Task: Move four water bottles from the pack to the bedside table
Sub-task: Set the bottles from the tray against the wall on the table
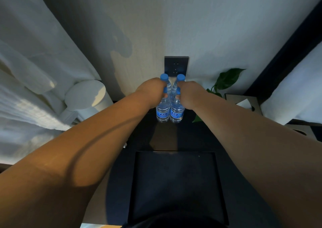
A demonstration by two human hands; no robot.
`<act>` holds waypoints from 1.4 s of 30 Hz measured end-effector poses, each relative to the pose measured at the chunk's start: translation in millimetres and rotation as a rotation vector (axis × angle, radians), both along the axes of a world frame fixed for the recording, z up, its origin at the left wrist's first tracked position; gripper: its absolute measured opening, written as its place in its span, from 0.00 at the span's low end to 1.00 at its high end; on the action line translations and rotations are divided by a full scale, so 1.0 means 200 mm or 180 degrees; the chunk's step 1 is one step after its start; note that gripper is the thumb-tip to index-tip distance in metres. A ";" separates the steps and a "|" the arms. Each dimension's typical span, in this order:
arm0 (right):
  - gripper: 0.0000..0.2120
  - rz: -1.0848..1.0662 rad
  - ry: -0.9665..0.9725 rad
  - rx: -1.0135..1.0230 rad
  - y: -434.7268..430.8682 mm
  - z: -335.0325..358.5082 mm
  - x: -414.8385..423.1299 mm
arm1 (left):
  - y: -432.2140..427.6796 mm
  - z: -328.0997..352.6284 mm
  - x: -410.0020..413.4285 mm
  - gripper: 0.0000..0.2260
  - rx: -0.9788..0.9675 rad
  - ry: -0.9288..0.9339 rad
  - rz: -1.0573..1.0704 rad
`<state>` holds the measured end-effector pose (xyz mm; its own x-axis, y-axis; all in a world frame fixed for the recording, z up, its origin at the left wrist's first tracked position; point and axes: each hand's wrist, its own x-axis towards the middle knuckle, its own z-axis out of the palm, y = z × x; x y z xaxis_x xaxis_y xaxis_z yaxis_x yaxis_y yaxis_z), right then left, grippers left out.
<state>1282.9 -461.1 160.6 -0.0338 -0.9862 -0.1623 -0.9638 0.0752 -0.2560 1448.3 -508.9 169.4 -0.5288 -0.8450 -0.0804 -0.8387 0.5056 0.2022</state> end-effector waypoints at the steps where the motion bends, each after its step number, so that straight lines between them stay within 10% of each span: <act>1: 0.25 0.0003 0.0003 -0.0006 0.00 0.00 0.00 | 0.00 0.00 0.00 0.12 -0.0028 0.0026 -0.0057; 42: 0.21 0.0190 -0.0161 -0.0048 0.00 -0.05 -0.04 | -0.02 -0.08 0.00 0.12 -0.0194 0.0122 0.0030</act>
<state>1275.1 -460.9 149.9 0.0331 -0.9885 -0.1475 -0.9522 0.0136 -0.3053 1447.5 -513.3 154.0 -0.5224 -0.8526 -0.0085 -0.8358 0.5100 0.2034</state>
